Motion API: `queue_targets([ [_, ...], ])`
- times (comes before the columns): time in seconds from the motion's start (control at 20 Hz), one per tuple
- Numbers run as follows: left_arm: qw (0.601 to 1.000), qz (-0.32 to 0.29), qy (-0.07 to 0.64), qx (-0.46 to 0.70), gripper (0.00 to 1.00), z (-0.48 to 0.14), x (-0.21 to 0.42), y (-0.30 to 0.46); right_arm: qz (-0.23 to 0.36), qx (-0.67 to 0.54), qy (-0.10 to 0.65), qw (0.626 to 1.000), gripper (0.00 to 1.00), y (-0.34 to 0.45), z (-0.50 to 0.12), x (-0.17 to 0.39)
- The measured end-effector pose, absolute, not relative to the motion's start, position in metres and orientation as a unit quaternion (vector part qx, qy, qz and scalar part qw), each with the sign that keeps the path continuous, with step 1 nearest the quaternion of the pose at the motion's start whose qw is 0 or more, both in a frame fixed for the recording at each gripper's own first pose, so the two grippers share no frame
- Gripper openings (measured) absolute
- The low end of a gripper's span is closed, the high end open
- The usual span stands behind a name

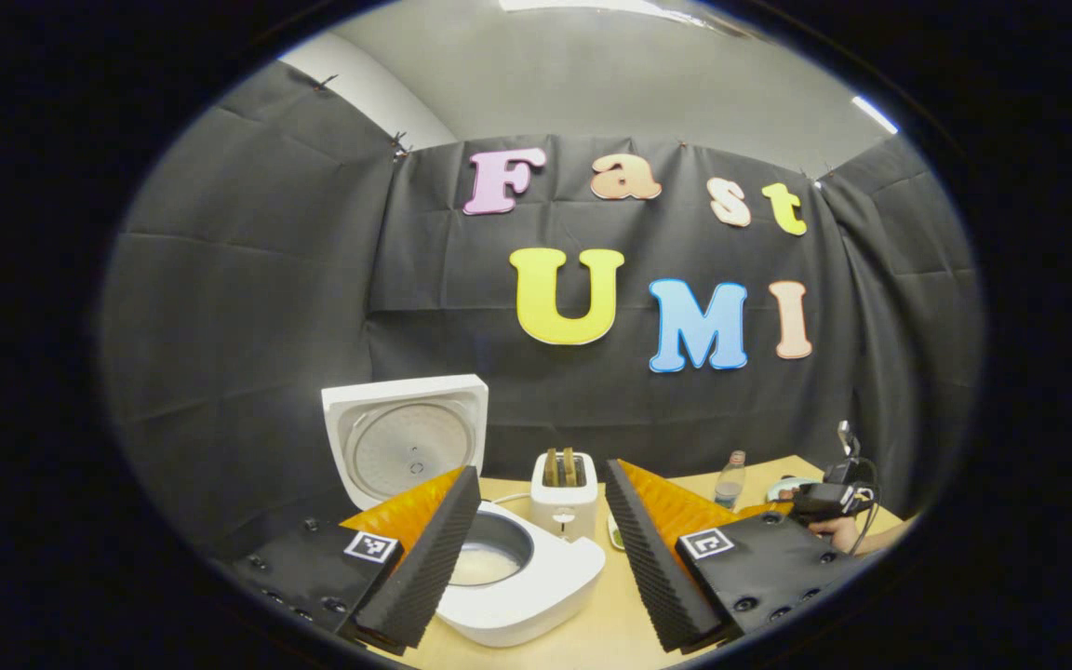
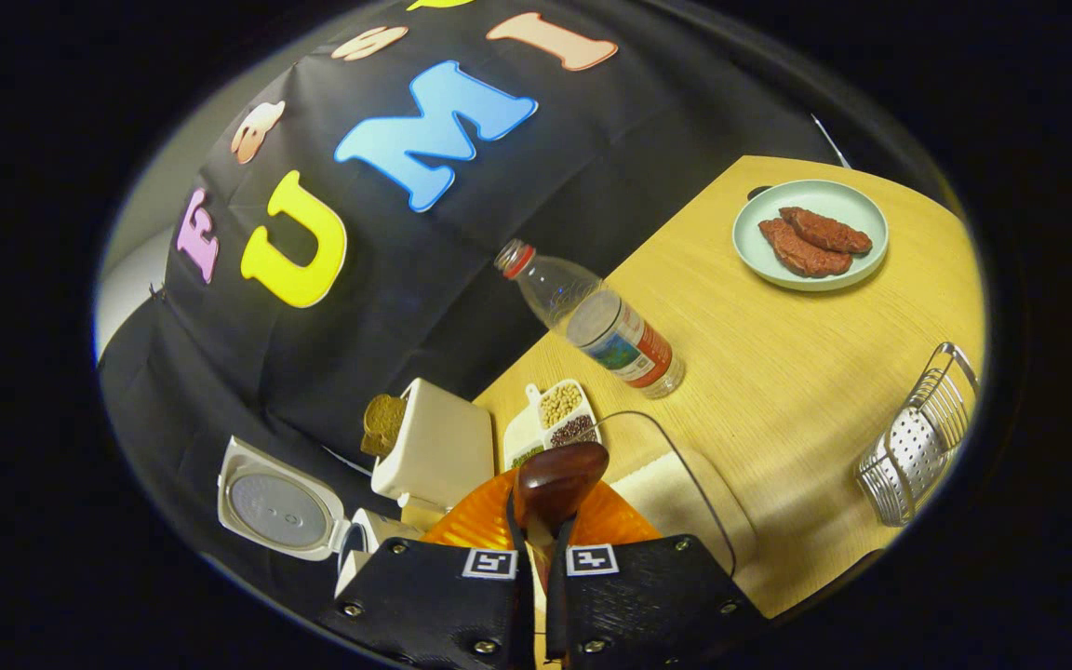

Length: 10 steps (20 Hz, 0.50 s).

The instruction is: Close the left gripper, press the button to open the rice cooker; take a wooden spoon from the chopstick holder with the right hand, scoop a spoonful of rice and pour it into the rice cooker, then put the wooden spoon back into the chopstick holder.

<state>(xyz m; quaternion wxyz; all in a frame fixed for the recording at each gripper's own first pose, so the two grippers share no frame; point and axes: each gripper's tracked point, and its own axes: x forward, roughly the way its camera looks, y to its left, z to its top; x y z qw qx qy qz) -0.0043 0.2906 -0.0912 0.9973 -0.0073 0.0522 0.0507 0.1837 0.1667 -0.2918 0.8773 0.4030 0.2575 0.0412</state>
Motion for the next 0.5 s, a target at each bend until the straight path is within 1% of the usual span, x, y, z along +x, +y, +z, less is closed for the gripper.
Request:
queue_targets([
  [0.25, 0.998, 0.035, 0.046, -0.014, 0.94, -0.087, 0.0, 0.275, 0.043, 0.481, 0.209, 0.851, 0.05, 0.141, -0.242, 0.182],
  [0.3, 0.998, 0.032, 0.046, -0.018, 0.94, -0.087, 0.002, 0.273, 0.046, 0.5, 0.2, 0.842, 0.05, 0.138, -0.232, 0.181],
  [0.35, 0.998, 0.029, 0.046, -0.02, 0.96, -0.087, 0.002, 0.271, 0.048, 0.52, 0.192, 0.831, 0.05, 0.136, -0.223, 0.178],
  [0.4, 0.998, 0.027, 0.045, -0.021, 0.94, -0.086, 0.003, 0.27, 0.052, 0.539, 0.185, 0.82, 0.05, 0.135, -0.215, 0.176],
  [0.5, 0.999, 0.025, 0.041, -0.021, 0.95, -0.082, 0.002, 0.268, 0.06, 0.577, 0.175, 0.795, 0.05, 0.137, -0.202, 0.174],
])
